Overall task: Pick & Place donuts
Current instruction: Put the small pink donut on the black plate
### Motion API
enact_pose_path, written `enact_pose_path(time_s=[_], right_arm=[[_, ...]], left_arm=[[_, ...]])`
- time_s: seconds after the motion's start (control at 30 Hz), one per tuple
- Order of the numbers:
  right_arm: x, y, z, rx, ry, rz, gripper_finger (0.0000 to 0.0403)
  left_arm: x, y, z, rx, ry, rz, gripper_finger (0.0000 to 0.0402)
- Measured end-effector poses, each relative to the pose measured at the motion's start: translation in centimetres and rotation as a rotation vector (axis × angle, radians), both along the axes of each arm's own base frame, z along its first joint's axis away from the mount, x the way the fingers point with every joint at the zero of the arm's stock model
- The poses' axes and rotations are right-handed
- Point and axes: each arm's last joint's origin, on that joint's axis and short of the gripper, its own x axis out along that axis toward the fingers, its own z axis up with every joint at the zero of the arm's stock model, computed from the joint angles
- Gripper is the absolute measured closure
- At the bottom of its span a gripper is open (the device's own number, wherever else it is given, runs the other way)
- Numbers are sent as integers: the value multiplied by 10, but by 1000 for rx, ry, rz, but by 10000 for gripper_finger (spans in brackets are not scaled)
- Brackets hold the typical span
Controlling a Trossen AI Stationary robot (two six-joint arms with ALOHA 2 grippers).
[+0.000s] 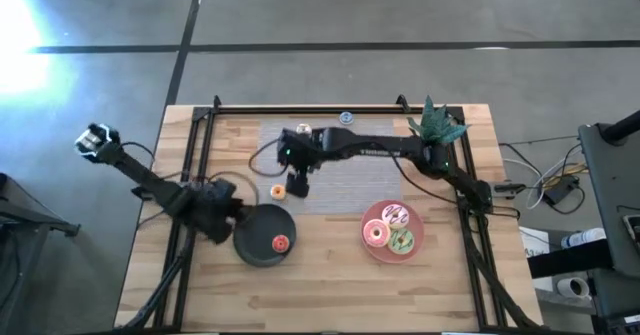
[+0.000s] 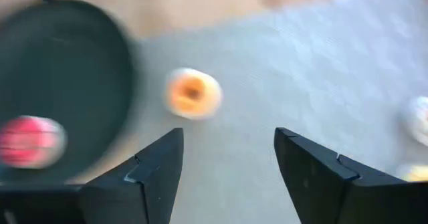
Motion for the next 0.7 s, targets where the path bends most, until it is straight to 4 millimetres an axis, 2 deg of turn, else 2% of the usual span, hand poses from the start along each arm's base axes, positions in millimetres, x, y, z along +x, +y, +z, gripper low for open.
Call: enact_pose_path(time_s=[0.07, 0.2, 0.4, 0.53, 0.7], right_arm=[[-6, -10, 0, -13, 37, -2, 177], [-19, -13, 12, -8, 66, 3, 177], [-30, -16, 7, -27, 121, -21, 177], [-41, -12, 11, -31, 130, -37, 177], [-51, -13, 1, -26, 155, -61, 177]], left_arm=[[12, 13, -5, -40, -23, -4, 239], [32, 48, -16, -180, -105, 13, 239], [35, 93, -30, -236, -127, 18, 239], [34, 106, -32, -248, -121, -19, 239], [43, 110, -39, -236, -110, -90, 239]])
